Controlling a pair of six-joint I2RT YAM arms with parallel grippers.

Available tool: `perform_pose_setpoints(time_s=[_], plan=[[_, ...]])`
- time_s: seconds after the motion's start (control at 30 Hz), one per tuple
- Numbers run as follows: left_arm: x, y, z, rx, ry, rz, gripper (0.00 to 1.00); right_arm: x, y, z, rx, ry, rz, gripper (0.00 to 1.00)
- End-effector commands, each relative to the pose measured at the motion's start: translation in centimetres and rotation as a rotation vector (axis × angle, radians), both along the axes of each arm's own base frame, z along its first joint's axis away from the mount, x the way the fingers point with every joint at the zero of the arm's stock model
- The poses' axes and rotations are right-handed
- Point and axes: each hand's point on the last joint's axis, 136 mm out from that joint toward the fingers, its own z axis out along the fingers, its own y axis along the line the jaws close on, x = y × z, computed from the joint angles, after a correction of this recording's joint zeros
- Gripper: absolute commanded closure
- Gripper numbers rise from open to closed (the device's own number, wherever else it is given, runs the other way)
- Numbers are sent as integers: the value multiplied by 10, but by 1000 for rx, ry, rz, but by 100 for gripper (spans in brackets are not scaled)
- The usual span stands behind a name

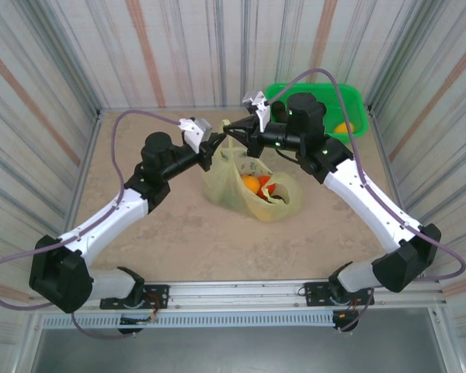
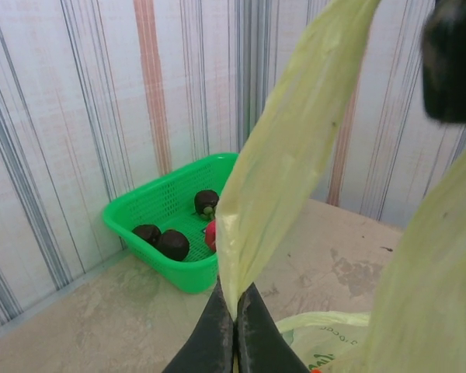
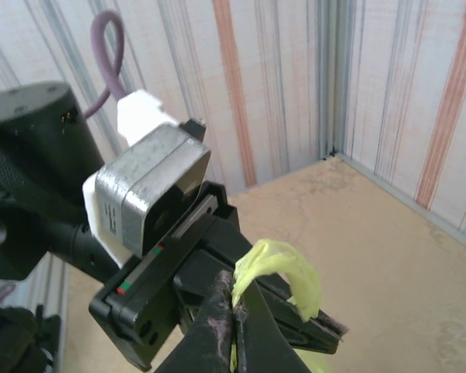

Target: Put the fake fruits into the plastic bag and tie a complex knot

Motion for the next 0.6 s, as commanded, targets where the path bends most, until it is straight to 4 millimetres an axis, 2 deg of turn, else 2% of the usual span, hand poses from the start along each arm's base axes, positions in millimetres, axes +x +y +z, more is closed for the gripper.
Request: perform_pose_setpoints(time_s=[0.0,0.17,0.3,0.43,0.57], plan=[[-3,5,2,14,-43,29,100,-1,-11,26,47,-31,-31,100],[1,12,-4,24,-77,73,100,1,-20,50,127,14,-48,100],[-6,11,4,22,-107,52,98,3,-20,55,92,46,-51,100],[-11,20,19,22,-135,79,68,3,-21,59,74,60,-37,100],[-15,39,29,15,-140,133,40,2,-18,64,54,84,-15,100]])
